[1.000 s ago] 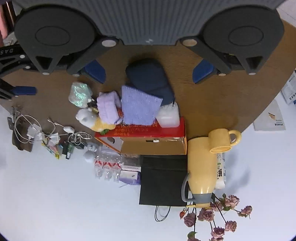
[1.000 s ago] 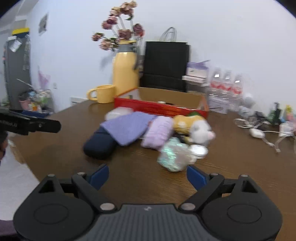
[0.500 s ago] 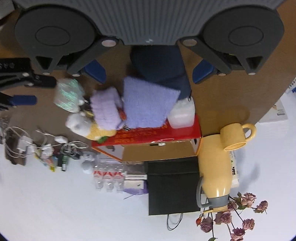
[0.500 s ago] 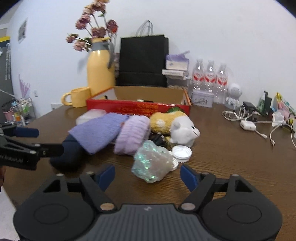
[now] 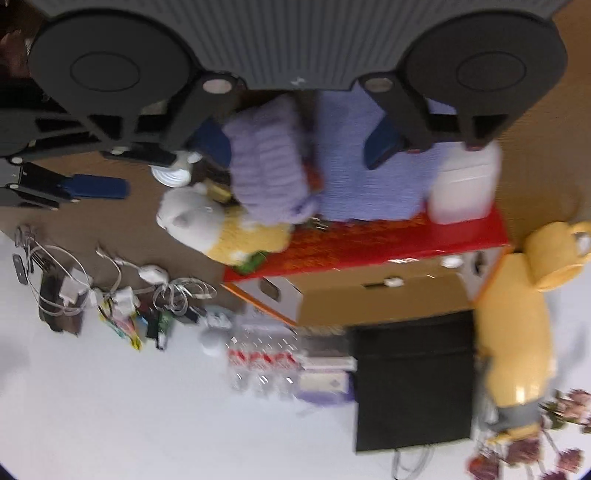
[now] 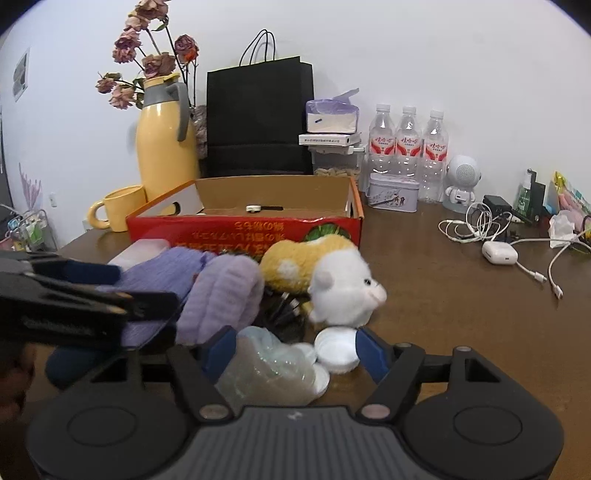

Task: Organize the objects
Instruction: 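Grasp the iridescent crystal bag with the right gripper while the left grasps the lavender fuzzy roll, then carry the crystal bag and fuzzy roll into the box and release both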

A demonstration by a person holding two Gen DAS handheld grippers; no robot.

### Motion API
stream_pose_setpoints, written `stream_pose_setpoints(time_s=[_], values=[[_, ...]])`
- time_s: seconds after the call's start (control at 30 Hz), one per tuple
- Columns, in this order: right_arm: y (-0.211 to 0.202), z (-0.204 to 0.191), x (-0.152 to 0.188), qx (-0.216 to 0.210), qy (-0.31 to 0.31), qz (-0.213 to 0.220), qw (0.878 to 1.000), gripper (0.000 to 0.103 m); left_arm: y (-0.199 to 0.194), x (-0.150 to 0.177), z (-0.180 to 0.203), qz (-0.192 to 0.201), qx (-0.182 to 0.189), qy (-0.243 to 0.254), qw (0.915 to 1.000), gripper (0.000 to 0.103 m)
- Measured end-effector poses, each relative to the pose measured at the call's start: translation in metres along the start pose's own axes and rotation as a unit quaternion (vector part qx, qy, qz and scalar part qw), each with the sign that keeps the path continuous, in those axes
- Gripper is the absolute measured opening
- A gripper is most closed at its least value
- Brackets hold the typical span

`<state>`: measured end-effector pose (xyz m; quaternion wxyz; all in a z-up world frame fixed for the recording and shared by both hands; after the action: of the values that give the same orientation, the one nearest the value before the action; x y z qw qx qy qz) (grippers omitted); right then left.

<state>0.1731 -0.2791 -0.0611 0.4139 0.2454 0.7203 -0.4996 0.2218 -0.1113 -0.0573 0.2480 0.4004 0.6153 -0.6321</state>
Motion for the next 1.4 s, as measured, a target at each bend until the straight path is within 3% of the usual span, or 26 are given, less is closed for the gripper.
stream_pose_setpoints(time_s=[0.07,0.1,0.13,0.2,0.23,0.4,0.5,0.7,0.93,1.13,1.2,1.3,1.4], values=[[0.004,0.0,0.0,-0.009,-0.014,-0.011,1.0,0.062,0.015,0.001,0.01,-0.018,0.006,0.004,0.9998,0.071],[0.005,-0.001,0.002,-0.014,-0.02,-0.014,1.0,0.062,0.022,0.002,0.014,-0.03,0.017,0.003,0.9994,0.061],[0.006,-0.002,0.005,-0.02,-0.022,-0.018,0.999,0.061,0.028,0.004,0.018,-0.045,0.031,0.001,0.9985,0.041],[0.01,-0.004,0.013,-0.036,-0.017,-0.035,0.999,0.055,0.031,0.008,0.024,-0.058,0.045,-0.002,0.9973,0.031],[0.012,-0.007,0.017,-0.044,-0.014,-0.042,0.998,0.045,0.028,0.008,0.026,-0.051,0.046,0.001,0.9976,0.027],[0.006,-0.018,0.023,-0.053,-0.02,-0.028,0.998,0.038,-0.002,0.008,0.024,-0.039,0.056,0.003,0.9976,0.024],[-0.002,-0.016,0.019,-0.036,-0.028,-0.017,0.999,0.035,-0.029,0.005,0.014,-0.011,0.048,-0.004,0.9988,0.023],[-0.044,-0.02,0.006,-0.026,-0.034,0.036,0.998,0.035,-0.088,-0.009,-0.014,0.029,0.109,-0.082,0.9902,0.022],[-0.074,-0.031,0.014,-0.019,-0.039,0.051,0.998,0.035,-0.111,-0.02,-0.044,0.039,0.109,-0.135,0.9841,0.022],[-0.084,-0.031,0.008,-0.024,-0.036,0.07,0.997,0.035,-0.098,-0.022,-0.048,0.024,0.113,-0.14,0.9835,0.022],[-0.078,-0.03,-0.002,-0.042,-0.039,0.071,0.996,0.035,-0.09,-0.036,-0.055,0.035,0.104,-0.133,0.9849,0.022],[-0.062,-0.026,-0.033,-0.063,-0.059,0.074,0.994,0.035,-0.062,-0.07,-0.068,0.042,0.092,-0.119,0.9878,0.022],[-0.035,-0.016,-0.081,-0.076,-0.079,0.086,0.99,0.036,-0.01,-0.104,-0.082,0.015,0.073,-0.1,0.9922,0.022]])
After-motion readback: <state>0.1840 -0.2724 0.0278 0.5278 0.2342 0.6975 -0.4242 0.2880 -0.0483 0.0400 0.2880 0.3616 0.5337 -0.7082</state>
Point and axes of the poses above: each gripper's, at about its wrist camera, not at the fingertips, and y roughly the way its jaws point, z to its right, x to its underside, the point moved 6 cm from there along y, roughly the way its jaws point, and after that the axes turned 13 degrees about -x, right-handed, at the moved point
